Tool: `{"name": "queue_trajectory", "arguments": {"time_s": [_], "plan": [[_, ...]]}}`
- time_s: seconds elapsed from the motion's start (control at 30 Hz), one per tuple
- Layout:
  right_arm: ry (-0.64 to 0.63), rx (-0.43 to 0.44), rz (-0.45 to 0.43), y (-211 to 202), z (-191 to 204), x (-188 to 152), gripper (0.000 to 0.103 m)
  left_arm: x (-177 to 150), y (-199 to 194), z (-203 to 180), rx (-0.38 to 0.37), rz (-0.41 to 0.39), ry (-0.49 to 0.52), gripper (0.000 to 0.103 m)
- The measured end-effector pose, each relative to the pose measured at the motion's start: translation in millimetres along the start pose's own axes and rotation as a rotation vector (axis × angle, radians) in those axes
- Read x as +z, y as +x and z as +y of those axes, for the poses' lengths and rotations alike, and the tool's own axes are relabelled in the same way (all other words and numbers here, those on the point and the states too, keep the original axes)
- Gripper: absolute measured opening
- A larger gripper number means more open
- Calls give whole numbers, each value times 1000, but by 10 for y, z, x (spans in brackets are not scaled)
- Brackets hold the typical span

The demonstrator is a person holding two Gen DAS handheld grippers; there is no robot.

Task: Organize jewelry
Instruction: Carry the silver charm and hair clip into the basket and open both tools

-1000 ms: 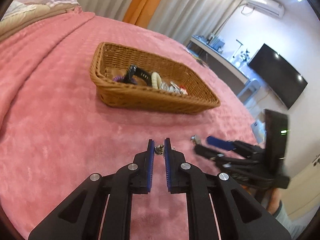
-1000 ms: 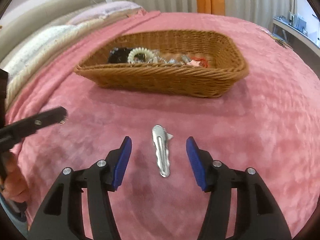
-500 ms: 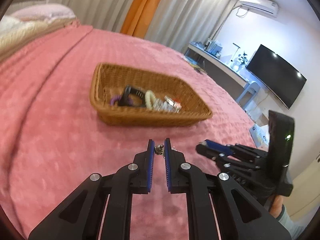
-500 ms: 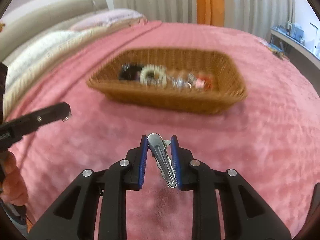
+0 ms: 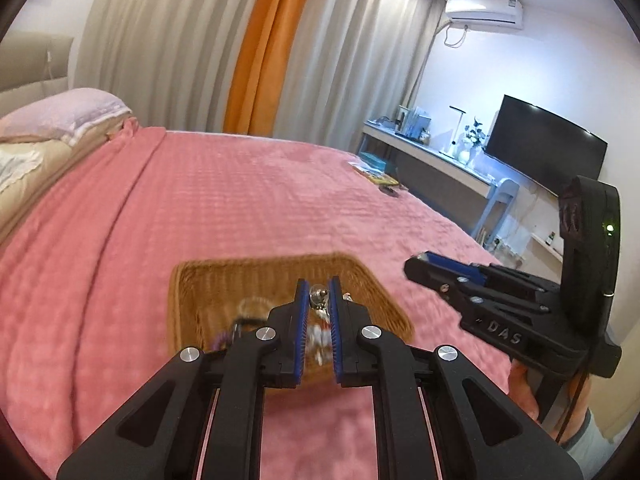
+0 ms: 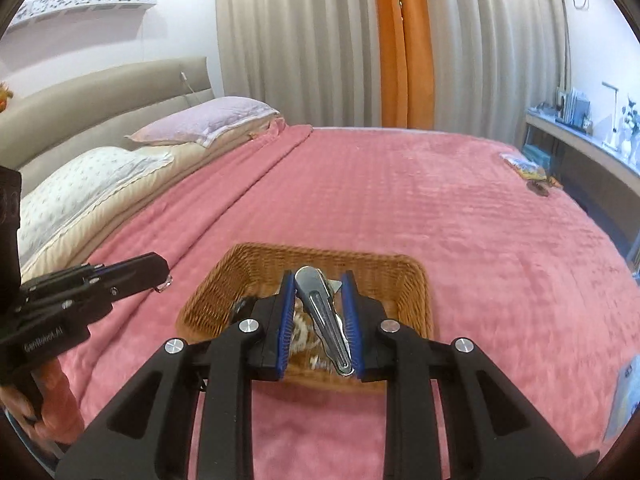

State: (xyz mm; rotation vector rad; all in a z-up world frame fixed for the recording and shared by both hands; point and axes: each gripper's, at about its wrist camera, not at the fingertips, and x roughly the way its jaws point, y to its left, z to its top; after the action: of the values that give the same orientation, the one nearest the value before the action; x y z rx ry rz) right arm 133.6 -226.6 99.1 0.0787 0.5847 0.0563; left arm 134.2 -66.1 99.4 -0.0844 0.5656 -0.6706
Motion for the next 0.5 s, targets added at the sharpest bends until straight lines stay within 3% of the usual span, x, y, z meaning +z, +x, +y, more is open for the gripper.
{"name": "queue_trajectory", "arguments": {"time_s": [0.23, 0.5], "plan": [[126, 53, 228, 942, -326, 1, 21, 41, 745, 268, 72, 70, -90, 8], [143, 11, 336, 1434, -365, -245, 21, -199, 1179, 455, 101, 149, -134, 8]]}}
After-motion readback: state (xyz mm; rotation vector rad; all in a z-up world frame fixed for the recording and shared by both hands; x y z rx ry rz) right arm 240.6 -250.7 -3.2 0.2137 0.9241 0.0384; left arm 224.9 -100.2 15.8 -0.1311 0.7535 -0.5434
